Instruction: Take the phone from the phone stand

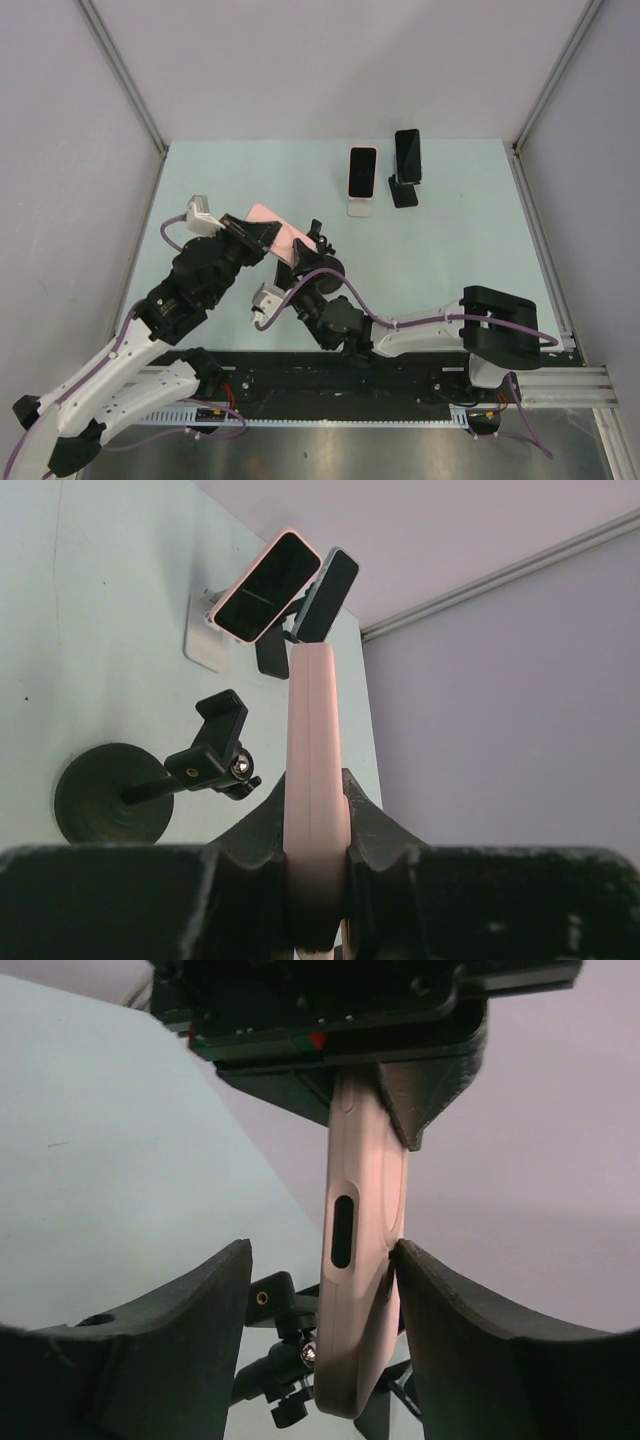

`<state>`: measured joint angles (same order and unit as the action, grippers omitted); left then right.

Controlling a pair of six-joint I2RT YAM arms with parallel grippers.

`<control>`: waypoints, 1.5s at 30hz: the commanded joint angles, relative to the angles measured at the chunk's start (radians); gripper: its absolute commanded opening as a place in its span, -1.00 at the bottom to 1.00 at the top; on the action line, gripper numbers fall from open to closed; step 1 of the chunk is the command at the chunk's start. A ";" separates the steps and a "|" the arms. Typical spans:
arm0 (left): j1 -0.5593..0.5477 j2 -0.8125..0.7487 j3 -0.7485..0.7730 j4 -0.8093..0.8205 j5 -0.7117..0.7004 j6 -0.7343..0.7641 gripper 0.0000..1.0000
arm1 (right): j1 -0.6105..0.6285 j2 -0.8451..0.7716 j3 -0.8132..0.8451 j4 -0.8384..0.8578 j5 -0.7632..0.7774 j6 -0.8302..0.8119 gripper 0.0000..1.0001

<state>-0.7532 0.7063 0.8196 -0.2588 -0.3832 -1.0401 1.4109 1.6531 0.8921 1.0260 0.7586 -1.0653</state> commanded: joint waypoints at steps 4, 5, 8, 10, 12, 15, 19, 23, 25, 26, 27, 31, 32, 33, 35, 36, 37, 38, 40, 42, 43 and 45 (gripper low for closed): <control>-0.017 -0.008 0.030 0.072 -0.020 -0.061 -1.00 | 0.017 0.040 0.005 0.282 0.074 -0.166 -0.21; -0.017 -0.007 0.032 0.070 -0.019 -0.063 -0.99 | 0.017 0.040 0.005 0.293 0.077 -0.170 -0.45; -0.020 -0.002 0.035 0.069 -0.014 -0.063 -0.94 | 0.020 0.039 0.005 0.325 0.084 -0.191 -0.95; -0.020 0.001 0.039 0.069 -0.013 -0.058 -0.81 | 0.022 0.037 0.005 0.330 0.087 -0.199 -1.00; -0.020 0.001 0.041 0.070 -0.016 -0.055 -0.44 | 0.023 0.027 0.005 0.330 0.093 -0.200 -1.00; -0.020 -0.010 0.047 0.072 -0.034 -0.045 0.08 | 0.023 0.007 0.005 0.325 0.105 -0.194 -1.00; -0.020 -0.040 0.073 0.072 -0.075 0.020 0.57 | 0.022 -0.036 0.005 0.280 0.119 -0.165 -1.00; -0.020 -0.085 0.107 0.076 -0.114 0.179 0.85 | 0.011 -0.120 0.005 0.166 0.131 -0.047 -1.00; -0.020 -0.102 0.130 0.079 -0.118 0.241 0.98 | -0.006 -0.192 0.005 0.047 0.131 0.025 -1.00; -0.020 -0.106 0.138 0.084 -0.115 0.311 1.00 | -0.015 -0.220 0.005 -0.001 0.128 0.101 -1.00; -0.020 -0.113 0.150 0.089 -0.109 0.345 0.99 | -0.033 -0.246 0.005 -0.050 0.119 0.154 -1.00; -0.020 -0.136 0.165 0.105 -0.086 0.506 1.00 | -0.127 -0.416 0.007 -0.390 0.050 0.433 -1.00; -0.020 -0.137 0.167 0.110 -0.079 0.572 1.00 | -0.150 -0.484 0.008 -0.450 0.030 0.503 -1.00; -0.020 -0.137 0.170 0.112 -0.074 0.603 1.00 | -0.183 -0.516 0.008 -0.508 -0.014 0.621 -1.00; -0.020 -0.134 0.168 0.110 -0.049 0.690 1.00 | -0.285 -0.606 0.010 -0.674 -0.100 0.747 -1.00; -0.020 -0.131 0.167 0.112 -0.043 0.716 1.00 | -0.323 -0.634 0.010 -0.773 -0.132 0.799 -1.00; -0.020 -0.125 0.164 0.112 -0.031 0.742 1.00 | -0.408 -0.662 0.010 -0.821 -0.168 0.914 -1.00; -0.018 -0.119 0.162 0.113 -0.010 0.797 1.00 | -0.452 -0.685 0.010 -0.866 -0.206 0.957 -1.00; -0.018 -0.096 0.158 0.113 0.015 0.845 1.00 | -0.539 -0.743 0.010 -0.978 -0.316 1.060 -1.00; -0.018 -0.074 0.153 0.113 0.062 0.917 0.99 | -0.673 -0.785 0.010 -1.084 -0.434 1.139 -1.00; -0.017 -0.055 0.151 0.113 0.072 0.949 1.00 | -0.719 -0.799 0.010 -1.113 -0.476 1.166 -1.00; -0.011 -0.038 0.145 0.110 0.108 0.979 1.00 | -0.864 -0.822 0.010 -1.199 -0.600 1.240 -1.00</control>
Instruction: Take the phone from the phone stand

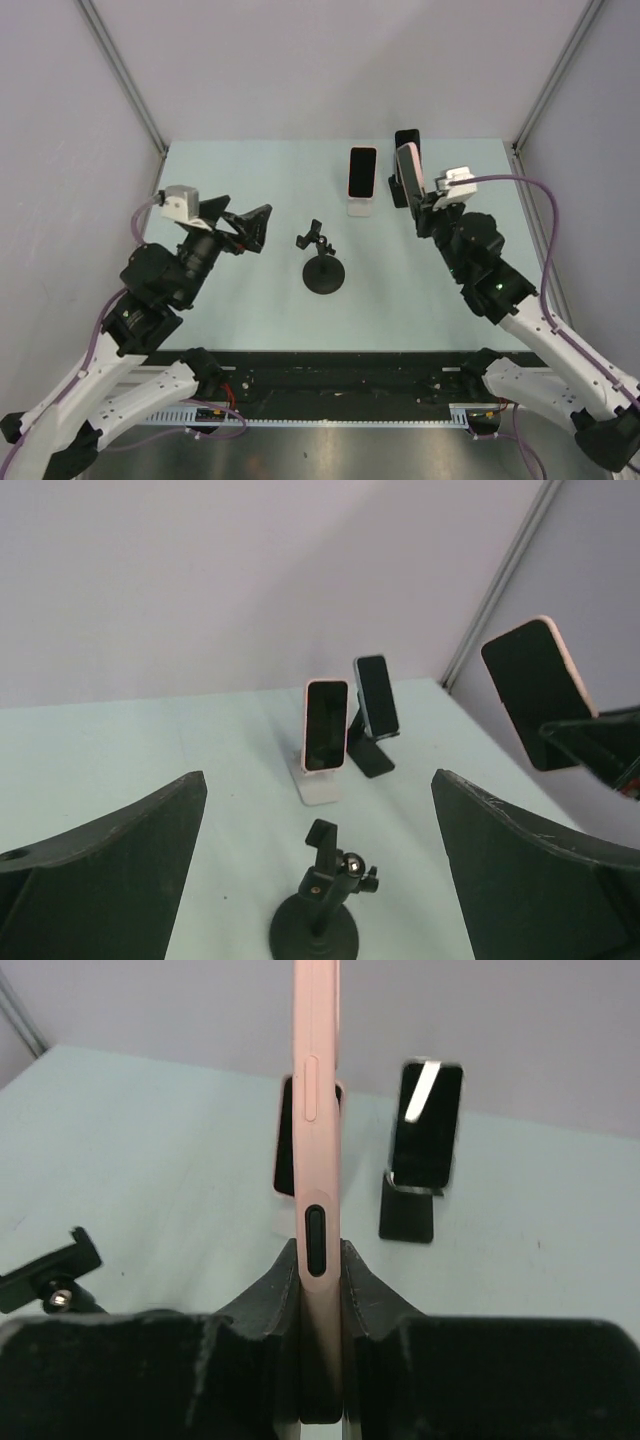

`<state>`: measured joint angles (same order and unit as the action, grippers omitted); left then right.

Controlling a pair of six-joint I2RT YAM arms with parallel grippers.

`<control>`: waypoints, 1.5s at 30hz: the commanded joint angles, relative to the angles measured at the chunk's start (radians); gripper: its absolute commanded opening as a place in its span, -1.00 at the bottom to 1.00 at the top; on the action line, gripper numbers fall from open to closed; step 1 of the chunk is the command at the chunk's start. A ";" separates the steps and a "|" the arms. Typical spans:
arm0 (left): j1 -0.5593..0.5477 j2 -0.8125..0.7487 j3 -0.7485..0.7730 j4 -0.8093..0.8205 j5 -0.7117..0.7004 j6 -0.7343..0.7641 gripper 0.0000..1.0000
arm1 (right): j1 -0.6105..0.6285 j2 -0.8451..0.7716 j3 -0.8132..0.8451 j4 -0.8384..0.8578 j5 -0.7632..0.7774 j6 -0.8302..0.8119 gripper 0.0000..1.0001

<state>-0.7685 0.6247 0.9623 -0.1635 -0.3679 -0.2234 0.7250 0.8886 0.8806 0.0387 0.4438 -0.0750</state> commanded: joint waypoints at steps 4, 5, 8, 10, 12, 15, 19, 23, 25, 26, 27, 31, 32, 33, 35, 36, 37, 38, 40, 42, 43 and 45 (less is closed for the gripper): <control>0.038 0.066 -0.013 0.012 0.127 0.183 1.00 | -0.442 -0.073 0.012 -0.318 -0.503 0.334 -1.00; 0.073 0.064 -0.019 0.009 0.144 0.176 1.00 | -0.494 -0.074 0.005 -0.329 -0.590 0.346 -1.00; 0.167 0.061 -0.048 0.010 0.234 0.154 1.00 | -0.697 -0.060 -0.040 -0.338 -0.757 0.409 -1.00; 0.211 0.059 -0.077 0.009 0.276 0.139 1.00 | -0.795 -0.044 -0.084 -0.313 -0.790 0.463 -1.00; 0.259 0.064 -0.106 0.009 0.280 0.130 1.00 | -0.831 -0.011 -0.114 -0.278 -0.807 0.484 -1.00; 0.294 0.067 -0.137 0.009 0.270 0.128 1.00 | -0.929 0.056 -0.144 -0.257 -0.847 0.523 -1.00; 0.299 0.044 -0.161 0.009 0.210 0.156 1.00 | -1.027 0.166 -0.152 -0.218 -0.882 0.518 -1.00; 0.298 0.009 -0.181 0.010 0.144 0.180 1.00 | -1.093 0.286 -0.155 -0.166 -0.886 0.472 -1.00; 0.290 0.000 -0.188 0.012 0.113 0.191 1.00 | -1.125 0.360 -0.155 -0.122 -0.956 0.457 -1.00; 0.284 -0.005 -0.191 0.010 0.089 0.193 1.00 | -1.160 0.384 -0.155 -0.070 -0.985 0.458 -1.00; 0.278 -0.008 -0.192 0.010 0.081 0.196 1.00 | -1.180 0.429 -0.155 -0.050 -1.007 0.455 -1.00; 0.241 -0.013 -0.197 0.016 0.060 0.205 1.00 | -1.248 0.535 -0.118 -0.013 -1.086 0.380 -1.00; 0.239 -0.017 -0.200 0.018 0.055 0.208 1.00 | -1.260 0.556 -0.106 -0.034 -1.094 0.345 -1.00; 0.236 -0.020 -0.201 0.018 0.043 0.213 0.99 | -1.263 0.576 -0.073 -0.034 -1.102 0.322 -1.00; 0.236 -0.026 -0.204 0.021 0.032 0.216 1.00 | -1.265 0.648 -0.025 -0.136 -1.111 0.282 -1.00; 0.235 -0.036 -0.208 0.024 0.029 0.217 1.00 | -1.265 0.677 0.000 -0.160 -1.119 0.241 -1.00; 0.235 -0.039 -0.208 0.025 0.029 0.217 1.00 | -1.265 0.720 0.044 -0.181 -1.131 0.224 -1.00; 0.233 -0.040 -0.208 0.025 0.030 0.217 0.99 | -1.265 0.742 0.063 -0.235 -1.130 0.198 -1.00; 0.233 -0.043 -0.211 0.028 0.030 0.219 1.00 | -1.276 0.779 0.089 -0.255 -1.111 0.153 -1.00; 0.230 -0.046 -0.214 0.032 0.029 0.220 1.00 | -1.297 0.799 0.090 -0.264 -1.111 0.136 -1.00; 0.230 -0.048 -0.214 0.033 0.027 0.220 1.00 | -1.321 0.809 0.090 -0.269 -1.119 0.120 -0.98; 0.230 -0.046 -0.215 0.035 0.027 0.220 1.00 | -1.342 0.829 0.092 -0.270 -1.117 0.109 -0.90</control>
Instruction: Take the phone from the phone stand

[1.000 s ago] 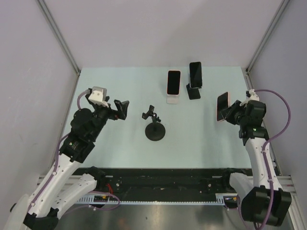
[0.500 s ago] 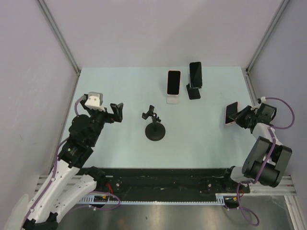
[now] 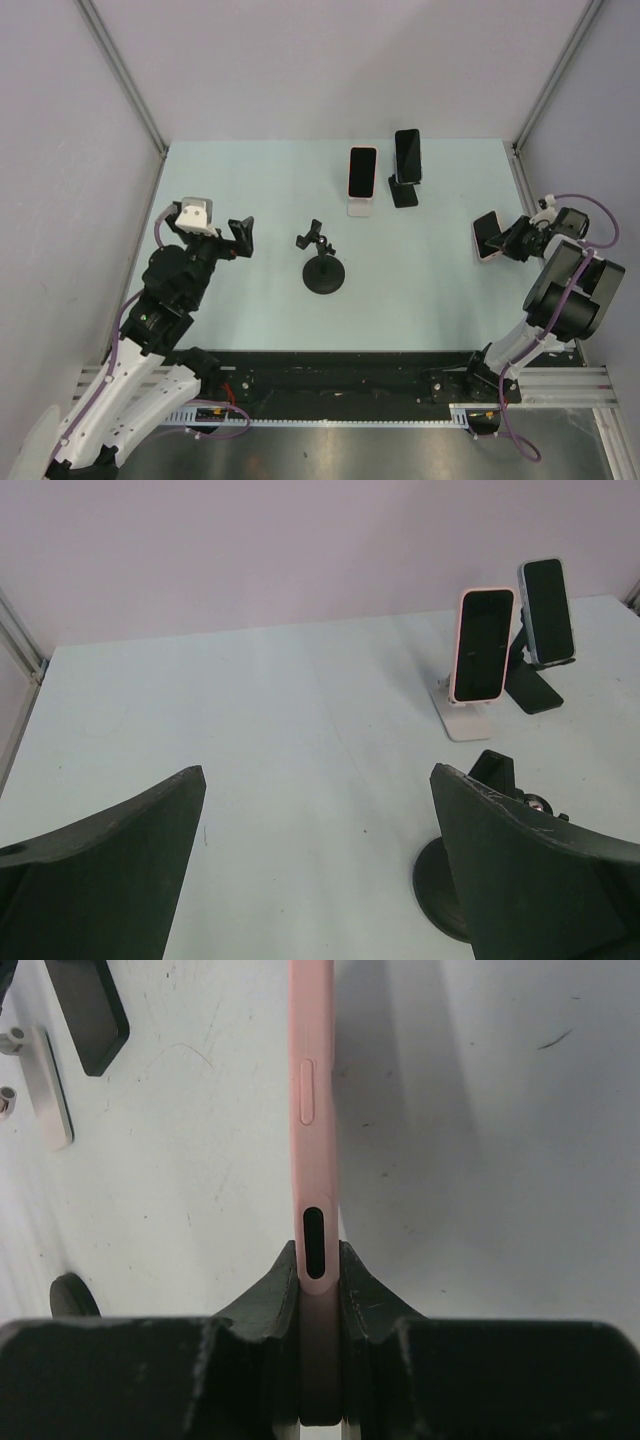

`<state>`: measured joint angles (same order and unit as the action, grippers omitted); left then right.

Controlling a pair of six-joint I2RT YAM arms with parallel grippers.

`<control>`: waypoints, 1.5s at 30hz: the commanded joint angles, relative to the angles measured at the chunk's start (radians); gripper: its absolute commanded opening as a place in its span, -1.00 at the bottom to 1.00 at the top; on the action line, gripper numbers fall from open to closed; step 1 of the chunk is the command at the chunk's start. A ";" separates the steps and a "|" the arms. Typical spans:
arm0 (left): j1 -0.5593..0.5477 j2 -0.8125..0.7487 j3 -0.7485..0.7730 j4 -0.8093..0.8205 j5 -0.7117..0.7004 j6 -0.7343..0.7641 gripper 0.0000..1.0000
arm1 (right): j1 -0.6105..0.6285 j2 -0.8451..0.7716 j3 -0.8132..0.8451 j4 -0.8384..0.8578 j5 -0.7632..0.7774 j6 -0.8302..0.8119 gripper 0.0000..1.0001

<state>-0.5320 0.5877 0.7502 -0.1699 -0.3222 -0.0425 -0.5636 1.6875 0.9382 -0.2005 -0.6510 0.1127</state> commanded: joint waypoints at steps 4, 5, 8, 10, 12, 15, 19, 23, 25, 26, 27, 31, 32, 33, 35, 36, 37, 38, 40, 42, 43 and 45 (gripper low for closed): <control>-0.008 -0.015 -0.005 0.041 -0.015 0.039 1.00 | -0.078 0.069 0.047 -0.046 0.002 -0.108 -0.60; -0.006 -0.014 -0.006 0.044 -0.017 0.039 1.00 | -0.081 0.075 0.051 -0.059 0.011 -0.111 -0.54; -0.008 -0.012 -0.008 0.044 -0.017 0.038 1.00 | -0.085 0.086 0.053 -0.073 0.056 -0.143 -0.33; -0.006 -0.014 -0.008 0.046 -0.014 0.038 1.00 | -0.091 0.086 0.056 -0.068 0.079 -0.148 -0.19; -0.006 -0.012 -0.009 0.047 -0.009 0.038 1.00 | -0.099 0.087 0.060 -0.071 0.096 -0.163 -0.13; -0.008 -0.012 -0.009 0.046 -0.008 0.038 1.00 | -0.104 0.092 0.067 -0.086 0.125 -0.185 0.00; -0.006 -0.011 -0.009 0.046 -0.009 0.038 1.00 | -0.105 0.086 0.074 -0.093 0.157 -0.202 0.26; -0.008 -0.011 -0.009 0.047 -0.006 0.038 1.00 | -0.104 0.061 0.076 -0.088 0.215 -0.203 0.65; -0.008 -0.012 -0.009 0.046 -0.006 0.038 1.00 | -0.096 0.048 0.076 -0.086 0.255 -0.212 0.80; -0.006 -0.015 -0.009 0.047 -0.006 0.038 1.00 | -0.090 0.034 0.076 -0.082 0.264 -0.212 0.95; -0.006 -0.014 -0.009 0.047 -0.005 0.039 1.00 | -0.084 0.029 0.076 -0.077 0.283 -0.214 1.00; -0.006 -0.015 -0.011 0.047 -0.003 0.038 1.00 | 0.025 -0.012 0.076 -0.059 0.417 -0.269 0.99; -0.006 -0.014 -0.009 0.047 -0.002 0.036 1.00 | 0.046 -0.018 0.076 -0.054 0.447 -0.292 0.99; -0.008 -0.014 -0.009 0.049 -0.002 0.036 1.00 | 0.071 -0.031 0.076 -0.048 0.497 -0.301 1.00; -0.006 -0.014 -0.009 0.047 0.000 0.036 1.00 | 0.141 -0.034 0.076 -0.031 0.572 -0.339 1.00; -0.006 -0.014 -0.011 0.049 0.000 0.036 1.00 | 0.166 -0.032 0.076 -0.022 0.599 -0.353 0.99; -0.006 -0.012 -0.011 0.047 0.000 0.036 1.00 | 0.188 -0.031 0.077 -0.019 0.625 -0.370 0.99; -0.006 -0.009 -0.011 0.047 0.000 0.038 0.99 | 0.233 -0.029 0.077 -0.016 0.667 -0.389 1.00; -0.006 -0.008 -0.011 0.049 0.003 0.038 1.00 | 0.272 -0.032 0.077 -0.008 0.711 -0.389 1.00; -0.005 -0.005 -0.011 0.047 0.012 0.038 1.00 | 0.332 -0.044 0.077 0.003 0.749 -0.358 1.00; -0.005 -0.003 -0.011 0.049 0.017 0.036 1.00 | 0.355 -0.063 0.077 0.004 0.757 -0.348 0.99; -0.005 0.004 -0.011 0.049 0.046 0.036 1.00 | 0.443 -0.087 0.077 0.013 0.763 -0.309 1.00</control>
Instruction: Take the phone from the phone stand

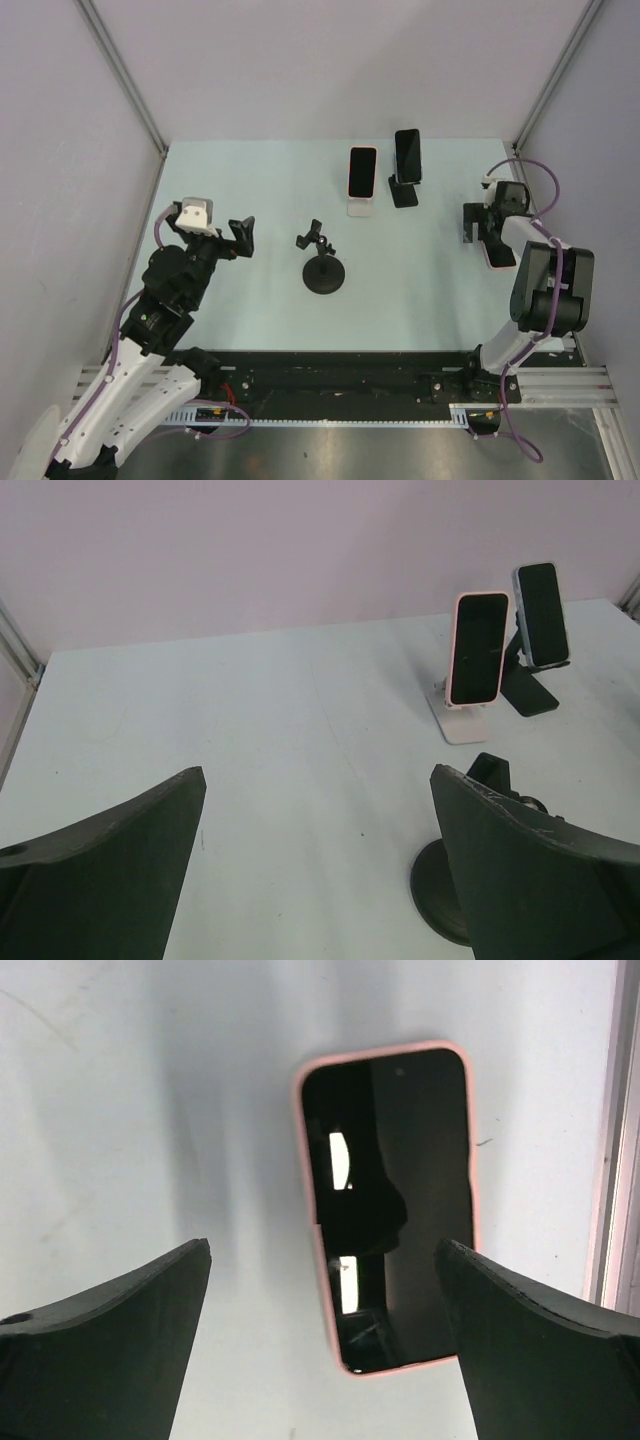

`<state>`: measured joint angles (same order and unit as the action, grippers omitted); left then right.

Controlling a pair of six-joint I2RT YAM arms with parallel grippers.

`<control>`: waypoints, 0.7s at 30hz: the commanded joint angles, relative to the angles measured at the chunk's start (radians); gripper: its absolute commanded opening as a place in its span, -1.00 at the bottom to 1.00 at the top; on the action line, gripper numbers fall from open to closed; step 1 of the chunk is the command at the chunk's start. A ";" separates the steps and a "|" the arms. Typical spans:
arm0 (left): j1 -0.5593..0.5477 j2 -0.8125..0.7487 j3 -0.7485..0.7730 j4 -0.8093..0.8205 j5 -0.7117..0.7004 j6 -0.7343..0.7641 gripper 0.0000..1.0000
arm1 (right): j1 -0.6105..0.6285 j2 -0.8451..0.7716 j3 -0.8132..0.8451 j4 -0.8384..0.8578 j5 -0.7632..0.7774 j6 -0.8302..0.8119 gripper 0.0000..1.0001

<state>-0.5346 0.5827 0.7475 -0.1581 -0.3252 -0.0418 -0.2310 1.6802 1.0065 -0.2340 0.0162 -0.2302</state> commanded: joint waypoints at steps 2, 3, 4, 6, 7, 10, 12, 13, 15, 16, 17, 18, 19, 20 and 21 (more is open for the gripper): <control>-0.002 0.017 -0.008 0.038 0.087 0.037 1.00 | 0.172 -0.111 0.009 0.051 0.093 0.077 1.00; -0.002 0.022 -0.008 0.043 0.109 0.037 1.00 | 0.221 -0.120 0.009 0.055 0.084 0.098 1.00; -0.002 0.034 -0.010 0.045 0.164 0.037 1.00 | 0.260 -0.138 0.009 0.055 0.076 0.135 0.99; -0.002 0.052 -0.008 0.048 0.225 0.036 1.00 | 0.315 -0.152 0.007 0.058 0.073 0.160 1.00; -0.004 0.069 -0.007 0.049 0.291 0.031 1.00 | 0.378 -0.160 0.007 0.058 0.076 0.170 1.00; -0.002 0.106 0.000 0.055 0.449 0.028 1.00 | 0.474 -0.186 0.007 0.062 0.071 0.198 1.00; -0.002 0.160 0.006 0.057 0.512 0.034 1.00 | 0.518 -0.208 0.000 0.071 0.061 0.219 1.00; -0.002 0.179 0.015 0.057 0.552 0.040 1.00 | 0.538 -0.218 -0.005 0.078 0.057 0.226 1.00; -0.004 0.239 0.030 0.055 0.641 0.063 1.00 | 0.581 -0.250 -0.022 0.096 0.021 0.250 1.00; -0.002 0.258 0.047 0.054 0.673 0.066 1.00 | 0.594 -0.263 -0.026 0.101 0.011 0.253 1.00; -0.002 0.276 0.056 0.054 0.736 0.069 1.00 | 0.616 -0.273 -0.032 0.104 0.005 0.253 0.99; -0.002 0.316 0.065 0.054 0.758 0.075 0.99 | 0.628 -0.302 -0.042 0.107 0.004 0.253 0.99; -0.002 0.334 0.082 0.052 0.773 0.094 0.97 | 0.636 -0.318 -0.048 0.105 0.001 0.252 0.99; -0.002 0.356 0.091 0.043 0.781 0.108 0.96 | 0.653 -0.339 -0.055 0.108 -0.004 0.255 0.99; -0.002 0.386 0.101 0.035 0.784 0.124 0.96 | 0.657 -0.358 -0.065 0.116 -0.007 0.262 1.00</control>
<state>-0.5346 0.9123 0.7681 -0.1371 0.3008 -0.0151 0.3946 1.4139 0.9627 -0.1738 0.0330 -0.0040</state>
